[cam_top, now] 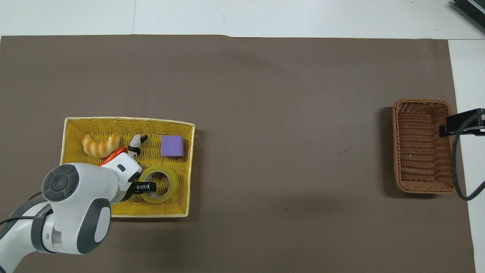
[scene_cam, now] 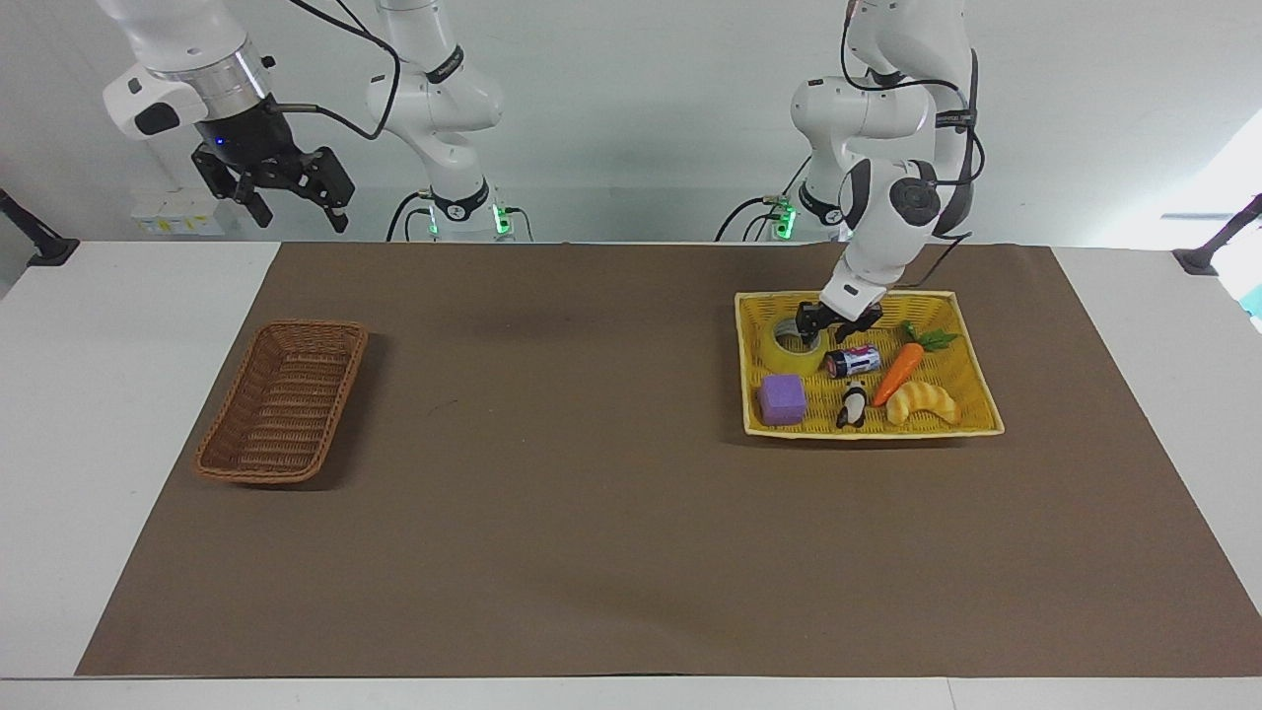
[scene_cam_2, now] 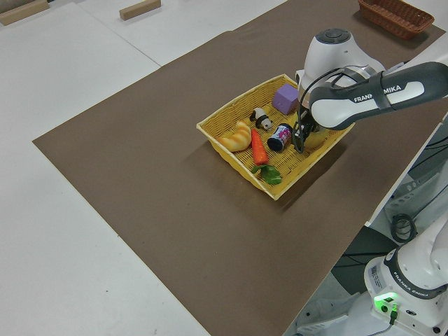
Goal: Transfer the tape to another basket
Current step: 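Reach the left gripper down to the clear tape roll in the yellow basket, then grasp the tape roll with the left gripper and lift it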
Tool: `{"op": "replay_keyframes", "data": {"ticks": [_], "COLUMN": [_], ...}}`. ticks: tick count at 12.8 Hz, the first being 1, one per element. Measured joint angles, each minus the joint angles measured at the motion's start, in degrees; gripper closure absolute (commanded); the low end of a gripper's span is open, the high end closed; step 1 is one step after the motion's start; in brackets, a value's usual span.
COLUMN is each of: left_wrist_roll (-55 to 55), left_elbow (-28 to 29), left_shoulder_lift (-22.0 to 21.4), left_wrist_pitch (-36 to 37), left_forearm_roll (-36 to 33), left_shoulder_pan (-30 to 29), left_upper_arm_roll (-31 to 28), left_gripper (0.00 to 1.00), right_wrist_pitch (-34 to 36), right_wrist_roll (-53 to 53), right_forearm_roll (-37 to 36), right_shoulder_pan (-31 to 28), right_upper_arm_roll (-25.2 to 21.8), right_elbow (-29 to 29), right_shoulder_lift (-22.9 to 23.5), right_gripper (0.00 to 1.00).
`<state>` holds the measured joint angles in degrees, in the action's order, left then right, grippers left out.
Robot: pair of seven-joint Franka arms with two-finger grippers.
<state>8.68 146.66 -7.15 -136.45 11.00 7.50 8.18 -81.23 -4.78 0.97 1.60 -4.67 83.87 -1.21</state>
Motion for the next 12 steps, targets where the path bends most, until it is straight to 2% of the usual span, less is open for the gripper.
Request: {"op": "replay_keyframes", "data": {"ticks": [3, 5, 12], "left_wrist_roll": [0.01, 0.02, 0.1], "left_elbow": [-1.26, -4.13, -27.44], "left_shoulder_lift": [0.54, 0.76, 2.28], "left_wrist_pitch": [-0.28, 2.58, 28.54], "left_forearm_roll": [0.38, 0.39, 0.41], "left_shoulder_pan": [0.08, 0.08, 0.06], "left_upper_arm_roll": [-0.14, -0.3, -1.16], "left_gripper": [1.0, 1.0, 1.0], "right_wrist_pitch": [0.0, 0.0, -0.17], "right_wrist_roll": [0.0, 0.0, 0.0], "right_forearm_roll": [0.0, 0.0, 0.0], "right_shoulder_pan": [-0.03, -0.02, 0.33], "right_upper_arm_roll": [0.07, 0.1, 0.43], "right_elbow": [0.0, 0.0, 0.0], "right_shoulder_lift": [0.0, 0.0, -0.19], "right_gripper": [0.0, 0.0, 0.0]}}
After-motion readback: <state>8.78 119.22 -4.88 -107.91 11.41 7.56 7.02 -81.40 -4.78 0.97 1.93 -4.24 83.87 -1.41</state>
